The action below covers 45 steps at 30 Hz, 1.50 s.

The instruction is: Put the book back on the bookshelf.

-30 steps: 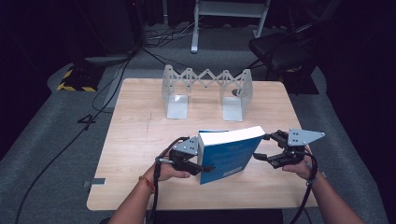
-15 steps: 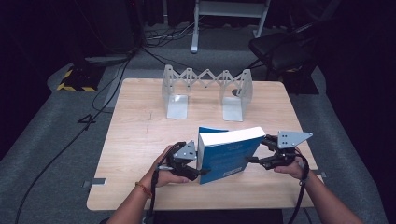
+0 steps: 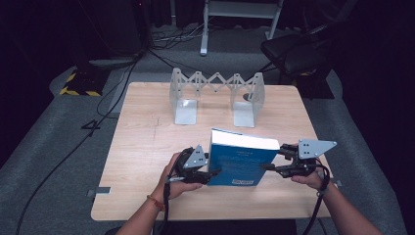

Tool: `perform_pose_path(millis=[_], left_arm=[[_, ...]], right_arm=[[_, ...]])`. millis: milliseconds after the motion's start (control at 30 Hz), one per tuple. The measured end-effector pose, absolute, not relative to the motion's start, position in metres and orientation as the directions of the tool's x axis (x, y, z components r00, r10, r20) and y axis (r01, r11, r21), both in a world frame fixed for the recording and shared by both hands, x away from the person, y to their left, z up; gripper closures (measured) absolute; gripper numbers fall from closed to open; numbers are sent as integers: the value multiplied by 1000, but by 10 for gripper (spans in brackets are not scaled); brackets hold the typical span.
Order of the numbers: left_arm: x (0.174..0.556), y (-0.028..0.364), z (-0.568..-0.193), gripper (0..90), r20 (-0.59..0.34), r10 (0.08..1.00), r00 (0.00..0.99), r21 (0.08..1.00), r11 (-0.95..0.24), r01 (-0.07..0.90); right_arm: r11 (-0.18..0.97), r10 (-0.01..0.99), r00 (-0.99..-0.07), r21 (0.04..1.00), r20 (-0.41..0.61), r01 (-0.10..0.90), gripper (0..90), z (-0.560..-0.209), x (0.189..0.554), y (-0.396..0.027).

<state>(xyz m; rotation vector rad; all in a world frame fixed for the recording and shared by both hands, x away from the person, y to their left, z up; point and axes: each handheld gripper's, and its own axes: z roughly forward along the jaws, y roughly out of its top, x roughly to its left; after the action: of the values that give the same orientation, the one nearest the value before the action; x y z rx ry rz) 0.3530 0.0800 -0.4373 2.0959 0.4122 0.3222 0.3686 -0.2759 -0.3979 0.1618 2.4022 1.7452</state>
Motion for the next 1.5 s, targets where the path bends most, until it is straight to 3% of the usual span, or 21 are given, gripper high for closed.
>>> perform_pose_path(millis=[267,633,700,833,1200,1400,1500], left_arm=[[371,72,-436,361,63,442,895,861,-477,175],[388,59,-437,333,81,465,882,877,-453,159],[386,57,-434,378,76,493,867,905,-400,148],[389,58,-433,385,51,485,873,914,-375,155],[389,61,-433,383,47,472,880,914,-376,152],[386,70,-438,343,46,490,870,891,-414,186],[385,82,-445,305,24,509,860,855,-457,246]], right_arm=[[266,224,-969,963,-102,-40,576,-383,362,-275],[293,316,-936,954,-158,-62,545,-372,353,-274],[298,326,-932,953,-159,-58,522,-371,352,-271],[308,360,-917,950,-173,-58,516,-370,350,-265],[348,436,-884,937,-168,-6,503,-374,346,-246],[324,455,-878,946,-145,12,563,-371,348,-237],[324,457,-878,946,-142,15,571,-371,348,-236]])
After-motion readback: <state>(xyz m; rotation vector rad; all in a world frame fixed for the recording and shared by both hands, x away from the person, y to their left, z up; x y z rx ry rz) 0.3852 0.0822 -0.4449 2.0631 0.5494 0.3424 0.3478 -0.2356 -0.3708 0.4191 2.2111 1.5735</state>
